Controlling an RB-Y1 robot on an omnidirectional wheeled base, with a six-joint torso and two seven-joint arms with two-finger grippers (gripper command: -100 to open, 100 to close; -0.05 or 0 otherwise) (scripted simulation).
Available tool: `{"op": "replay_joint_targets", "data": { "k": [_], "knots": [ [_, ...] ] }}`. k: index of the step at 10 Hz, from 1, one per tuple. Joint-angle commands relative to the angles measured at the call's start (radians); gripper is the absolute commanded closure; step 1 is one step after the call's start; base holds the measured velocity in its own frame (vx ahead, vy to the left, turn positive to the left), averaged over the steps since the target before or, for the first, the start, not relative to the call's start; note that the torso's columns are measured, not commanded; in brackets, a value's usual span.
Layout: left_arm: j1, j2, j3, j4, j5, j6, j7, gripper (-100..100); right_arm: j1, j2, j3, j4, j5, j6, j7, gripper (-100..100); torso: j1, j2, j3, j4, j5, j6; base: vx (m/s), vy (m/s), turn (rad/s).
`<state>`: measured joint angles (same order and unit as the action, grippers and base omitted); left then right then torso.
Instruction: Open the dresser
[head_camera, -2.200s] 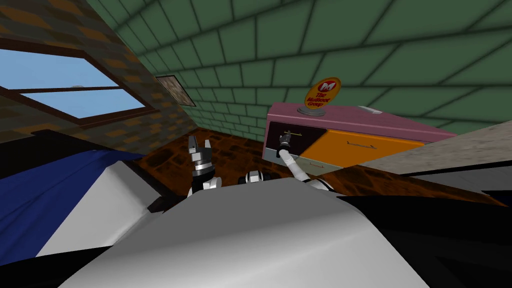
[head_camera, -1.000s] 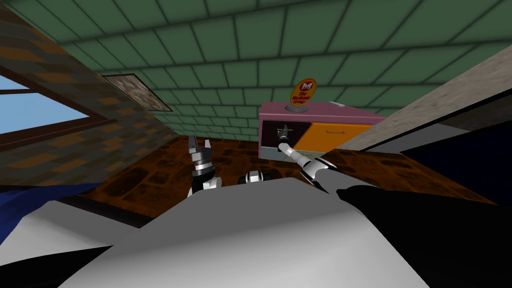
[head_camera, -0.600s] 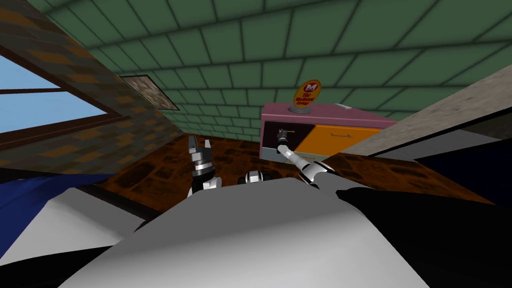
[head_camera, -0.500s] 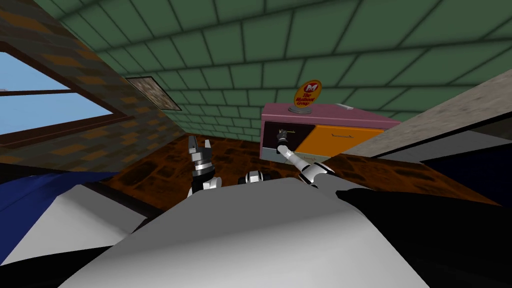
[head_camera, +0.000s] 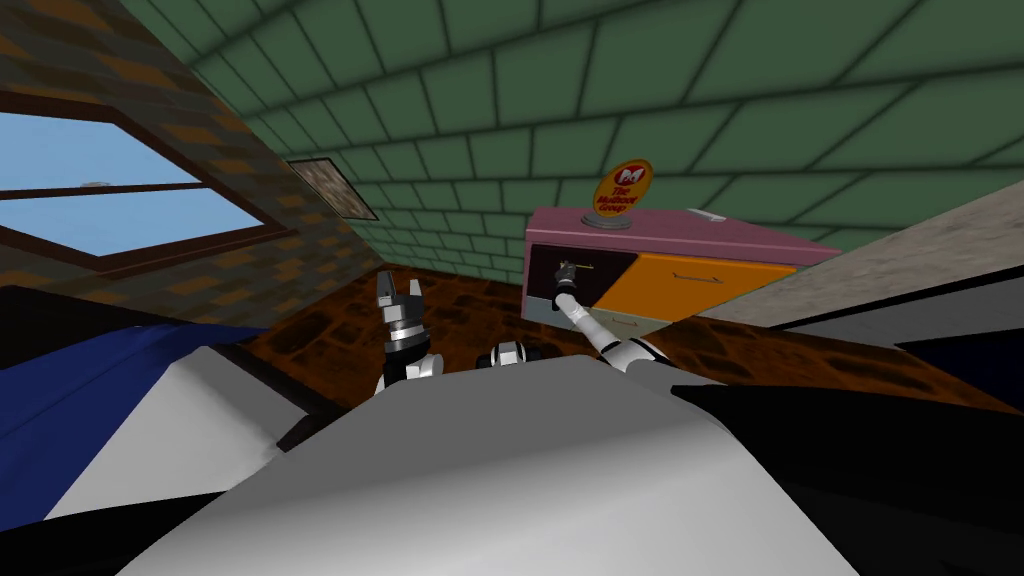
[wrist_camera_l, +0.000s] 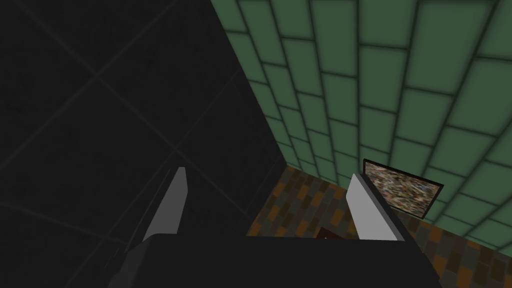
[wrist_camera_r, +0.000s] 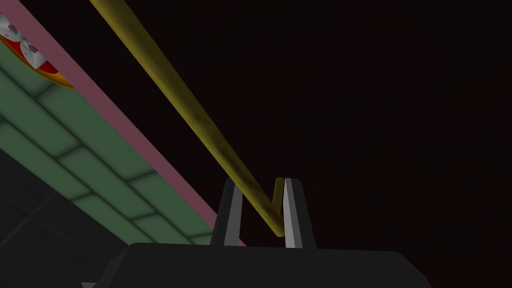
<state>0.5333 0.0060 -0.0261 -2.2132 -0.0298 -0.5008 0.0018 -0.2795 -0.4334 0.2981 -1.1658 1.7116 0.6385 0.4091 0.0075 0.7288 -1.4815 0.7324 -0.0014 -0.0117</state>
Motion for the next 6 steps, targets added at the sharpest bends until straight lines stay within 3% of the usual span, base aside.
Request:
{"op": "replay_joint_targets", "data": {
  "k": [1,2,3,6],
  "knots": [
    [0.000,0.000,0.000,0.000,0.000,0.000,0.000,0,0.068,0.055,-0.065,-0.078,0.029,-0.021,0.047,100,0.000,0.000,0.000,-0.001,-0.001,-0.001,-0.012,-0.052,0.103],
    [0.000,0.000,0.000,0.000,0.000,0.000,0.000,0,0.109,0.090,-0.112,-0.118,0.050,-0.035,0.091,100,0.000,-0.001,0.000,0.000,0.000,0.001,-0.008,-0.054,0.199],
    [0.000,0.000,0.000,0.000,0.000,0.000,0.000,0,0.122,0.094,-0.128,-0.139,0.050,-0.035,0.091,100,-0.001,-0.001,0.000,-0.001,-0.001,-0.001,-0.008,-0.048,0.126],
    [0.000,0.000,0.000,0.000,0.000,0.000,0.000,0,0.212,0.170,-0.235,-0.234,0.094,-0.062,0.181,100,-0.003,0.000,0.000,0.000,0.000,0.003,-0.008,-0.055,0.201]
  ]
}}
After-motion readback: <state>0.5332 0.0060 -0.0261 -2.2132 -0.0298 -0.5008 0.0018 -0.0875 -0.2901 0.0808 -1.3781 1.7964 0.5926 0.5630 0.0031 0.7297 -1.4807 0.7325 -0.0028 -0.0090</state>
